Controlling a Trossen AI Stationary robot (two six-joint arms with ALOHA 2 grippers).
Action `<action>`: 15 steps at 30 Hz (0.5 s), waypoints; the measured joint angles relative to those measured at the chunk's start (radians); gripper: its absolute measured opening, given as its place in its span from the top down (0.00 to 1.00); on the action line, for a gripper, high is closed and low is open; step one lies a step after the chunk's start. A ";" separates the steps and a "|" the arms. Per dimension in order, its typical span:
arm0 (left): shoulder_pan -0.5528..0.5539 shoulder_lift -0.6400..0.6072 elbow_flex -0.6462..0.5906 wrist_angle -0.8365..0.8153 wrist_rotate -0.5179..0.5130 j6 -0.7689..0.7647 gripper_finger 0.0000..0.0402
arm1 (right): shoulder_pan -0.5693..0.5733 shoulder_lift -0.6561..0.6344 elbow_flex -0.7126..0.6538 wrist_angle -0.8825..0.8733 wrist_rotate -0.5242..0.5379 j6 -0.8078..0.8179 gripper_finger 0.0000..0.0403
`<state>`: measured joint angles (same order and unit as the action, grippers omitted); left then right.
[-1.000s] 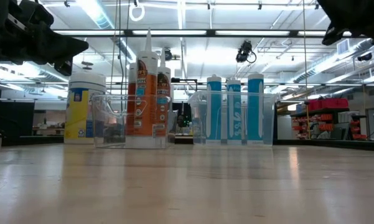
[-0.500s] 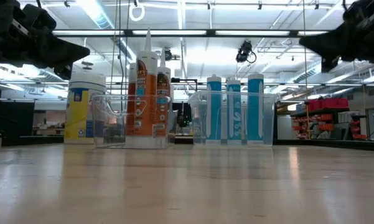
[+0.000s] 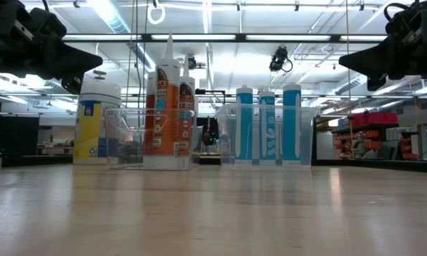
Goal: Pick & place silicon tubes, Sealant and Lysol wipes
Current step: Return to Home Position
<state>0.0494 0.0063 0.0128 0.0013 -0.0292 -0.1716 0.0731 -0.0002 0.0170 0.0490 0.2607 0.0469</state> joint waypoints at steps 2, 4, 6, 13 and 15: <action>0.000 0.000 0.000 -0.001 0.000 0.000 0.98 | 0.000 0.000 0.000 0.000 0.000 -0.002 0.98; 0.000 0.000 0.000 -0.001 0.000 -0.001 0.98 | 0.000 0.000 0.000 0.000 0.000 -0.003 0.98; 0.000 0.000 0.000 -0.002 0.000 -0.001 0.98 | 0.000 0.000 0.000 0.000 0.000 -0.006 0.98; 0.000 0.000 0.000 0.002 0.000 0.000 0.98 | 0.000 0.000 0.000 0.000 -0.002 -0.003 0.98; 0.000 0.000 0.000 0.002 0.000 -0.001 0.98 | 0.000 0.000 0.000 -0.001 -0.010 -0.002 0.98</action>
<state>0.0494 0.0063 0.0124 0.0036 -0.0292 -0.1722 0.0731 -0.0002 0.0170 0.0480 0.2508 0.0450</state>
